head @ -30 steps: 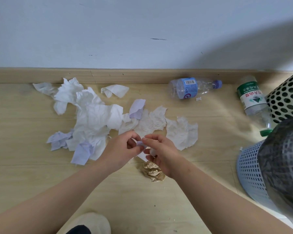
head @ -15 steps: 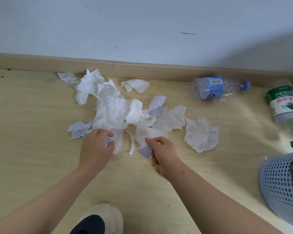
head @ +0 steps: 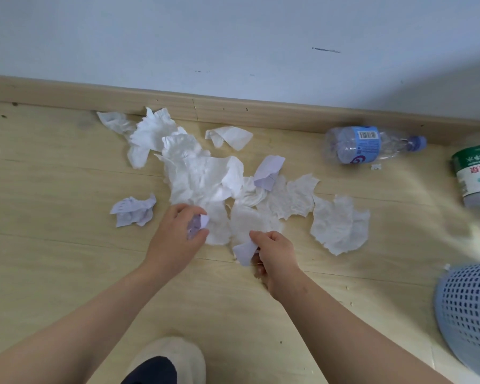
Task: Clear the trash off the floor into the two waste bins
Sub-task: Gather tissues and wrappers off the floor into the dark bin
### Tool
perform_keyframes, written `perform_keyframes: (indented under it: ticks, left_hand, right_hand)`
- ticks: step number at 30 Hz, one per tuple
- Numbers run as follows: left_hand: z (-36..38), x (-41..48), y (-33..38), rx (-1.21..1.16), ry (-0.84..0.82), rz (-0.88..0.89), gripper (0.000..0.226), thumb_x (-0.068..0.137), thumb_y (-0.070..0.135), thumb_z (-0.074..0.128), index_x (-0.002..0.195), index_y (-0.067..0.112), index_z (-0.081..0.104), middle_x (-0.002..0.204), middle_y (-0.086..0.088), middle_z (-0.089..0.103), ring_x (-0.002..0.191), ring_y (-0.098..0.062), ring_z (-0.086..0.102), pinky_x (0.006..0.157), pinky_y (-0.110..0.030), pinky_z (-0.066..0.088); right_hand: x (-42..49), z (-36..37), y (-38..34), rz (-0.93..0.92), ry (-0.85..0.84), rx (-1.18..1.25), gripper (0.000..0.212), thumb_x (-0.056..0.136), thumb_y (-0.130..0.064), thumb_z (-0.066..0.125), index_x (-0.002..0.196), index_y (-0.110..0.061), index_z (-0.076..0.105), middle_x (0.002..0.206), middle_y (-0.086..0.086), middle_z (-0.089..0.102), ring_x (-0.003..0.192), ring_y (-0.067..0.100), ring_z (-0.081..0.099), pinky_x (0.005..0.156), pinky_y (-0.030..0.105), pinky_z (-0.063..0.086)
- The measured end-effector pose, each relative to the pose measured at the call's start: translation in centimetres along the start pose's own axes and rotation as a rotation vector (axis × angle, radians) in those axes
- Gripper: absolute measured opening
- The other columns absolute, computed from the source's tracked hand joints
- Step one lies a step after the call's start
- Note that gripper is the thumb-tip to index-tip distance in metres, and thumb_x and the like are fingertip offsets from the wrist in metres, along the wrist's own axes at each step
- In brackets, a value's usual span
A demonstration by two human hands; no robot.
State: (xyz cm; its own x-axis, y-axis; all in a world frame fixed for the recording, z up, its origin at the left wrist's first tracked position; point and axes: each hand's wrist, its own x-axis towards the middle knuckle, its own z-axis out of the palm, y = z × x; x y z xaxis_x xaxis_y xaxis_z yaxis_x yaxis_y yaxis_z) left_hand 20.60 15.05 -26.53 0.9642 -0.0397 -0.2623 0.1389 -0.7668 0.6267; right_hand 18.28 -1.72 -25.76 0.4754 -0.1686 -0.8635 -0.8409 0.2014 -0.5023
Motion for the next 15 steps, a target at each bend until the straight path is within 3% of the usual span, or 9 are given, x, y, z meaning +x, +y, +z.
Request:
perform_keyframes:
  ticks: [2,7,9,12,15]
  left_hand:
    - [-0.5,0.5,1.5,-0.085,-0.049,0.008,0.019,0.085,0.017,0.062,0.1,0.027,0.057,0.105,0.012,0.049,0.097,-0.007,0.046,0.07,-0.007,0.032]
    - [-1.7,0.8,4.8,-0.263,-0.062,0.045,0.011,0.086,0.023,0.062,0.096,0.027,0.059,0.097,0.012,0.061,0.095,-0.008,0.055,0.075,-0.021,0.04]
    - [-1.9,0.5,5.9,-0.299,-0.082,0.05,0.013,0.088,0.02,0.059,0.09,0.033,0.057,0.09,0.015,0.061,0.087,-0.005,0.056,0.071,-0.019,0.042]
    - [-1.8,0.2,7.0,-0.348,-0.15,0.024,0.02,0.089,0.016,0.055,0.08,0.033,0.059,0.074,0.011,0.061,0.071,-0.011,0.058,0.063,-0.027,0.046]
    - [-1.0,-0.2,7.7,-0.348,-0.155,0.024,0.02,0.09,0.017,0.054,0.087,0.036,0.057,0.086,0.008,0.062,0.074,-0.011,0.059,0.057,-0.022,0.049]
  right_hand:
    - [0.0,-0.5,-0.5,0.014,0.016,0.007,0.023,0.088,-0.019,0.056,0.07,-0.013,0.044,0.057,0.005,0.044,0.04,0.015,0.031,0.039,0.019,0.025]
    - [0.1,-1.4,-2.3,-0.028,0.042,0.114,0.009,0.085,-0.012,0.053,0.077,-0.009,0.052,0.078,0.009,0.057,0.062,0.022,0.044,0.05,0.026,0.033]
    - [0.0,-1.7,-3.0,-0.036,0.033,0.189,0.01,0.087,-0.01,0.05,0.077,-0.007,0.052,0.076,0.006,0.064,0.06,0.018,0.046,0.054,0.025,0.037]
    - [-0.3,-1.7,-4.0,-0.035,-0.006,0.285,0.012,0.089,-0.01,0.049,0.077,-0.009,0.05,0.075,0.007,0.066,0.063,0.018,0.054,0.059,0.026,0.047]
    - [-0.5,-1.4,-4.2,0.01,-0.018,0.306,0.011,0.089,-0.006,0.046,0.079,-0.006,0.048,0.076,0.012,0.059,0.064,0.023,0.056,0.073,0.037,0.055]
